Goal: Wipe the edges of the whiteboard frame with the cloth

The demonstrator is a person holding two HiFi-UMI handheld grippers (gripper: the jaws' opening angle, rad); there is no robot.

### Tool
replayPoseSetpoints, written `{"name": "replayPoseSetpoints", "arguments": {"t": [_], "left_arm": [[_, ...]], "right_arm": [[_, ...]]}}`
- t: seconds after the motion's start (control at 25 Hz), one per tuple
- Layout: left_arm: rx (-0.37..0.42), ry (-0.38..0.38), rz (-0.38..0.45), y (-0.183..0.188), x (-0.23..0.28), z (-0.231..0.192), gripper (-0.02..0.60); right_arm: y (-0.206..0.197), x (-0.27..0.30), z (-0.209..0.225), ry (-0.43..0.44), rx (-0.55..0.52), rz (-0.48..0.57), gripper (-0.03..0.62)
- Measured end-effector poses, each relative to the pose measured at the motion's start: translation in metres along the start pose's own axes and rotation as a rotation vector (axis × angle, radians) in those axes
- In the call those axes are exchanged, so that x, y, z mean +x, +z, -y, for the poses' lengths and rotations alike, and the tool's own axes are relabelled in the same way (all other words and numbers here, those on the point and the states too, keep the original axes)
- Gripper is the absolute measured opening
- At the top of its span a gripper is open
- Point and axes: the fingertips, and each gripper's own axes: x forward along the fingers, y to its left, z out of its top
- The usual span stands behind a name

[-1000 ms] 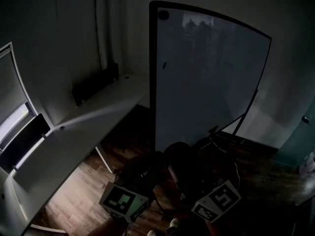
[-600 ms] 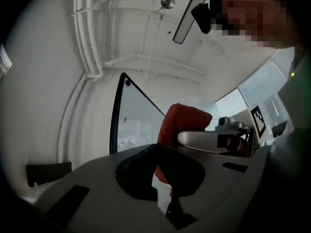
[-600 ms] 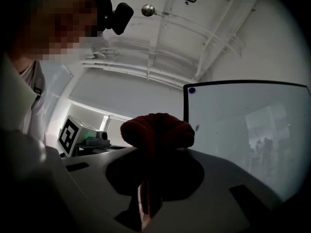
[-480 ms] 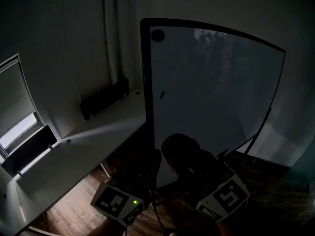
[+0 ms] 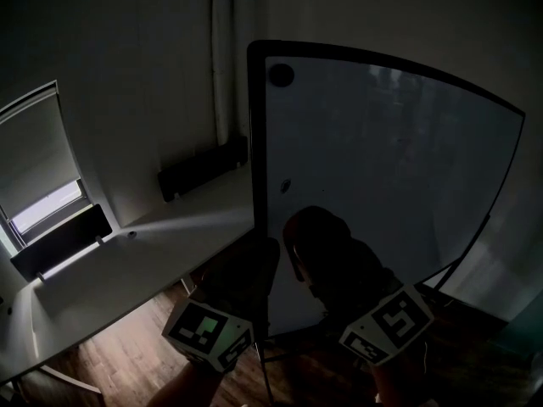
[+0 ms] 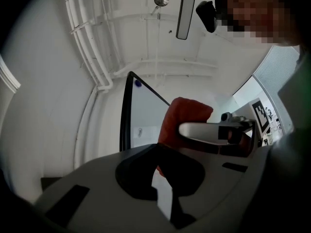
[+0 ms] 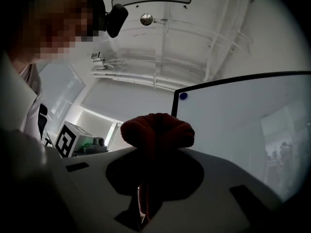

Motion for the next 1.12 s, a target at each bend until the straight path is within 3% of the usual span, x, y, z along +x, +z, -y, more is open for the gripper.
{"name": "replayPoseSetpoints", "arguments": {"t": [0.2,0.6,0.96,1.12], "left_arm": [[0.017,-0.011,0.005,0.006,0.004,-0.01,0.008],[0.077,-0.103,0.09,0.059,0.005,-0.002,0.008],[0.06,-0.127,0.084,0.07,0.015,-0.002,0.008],[0.048,-0.123,0.126,0.096,0.027,-0.005,0.008]], "right_arm": [[0.011,0.012,0.011,-0.023,-0.014,0.017,0.054],[0.091,0.036,0.023,-0.098,-0.213,0.09,0.054],[0.151,0.054,0.053,-0.146,-0.346,0.147,0.054],[0.16,0.062,0.062,-0.15,-0.353,0.152,0.054]]}}
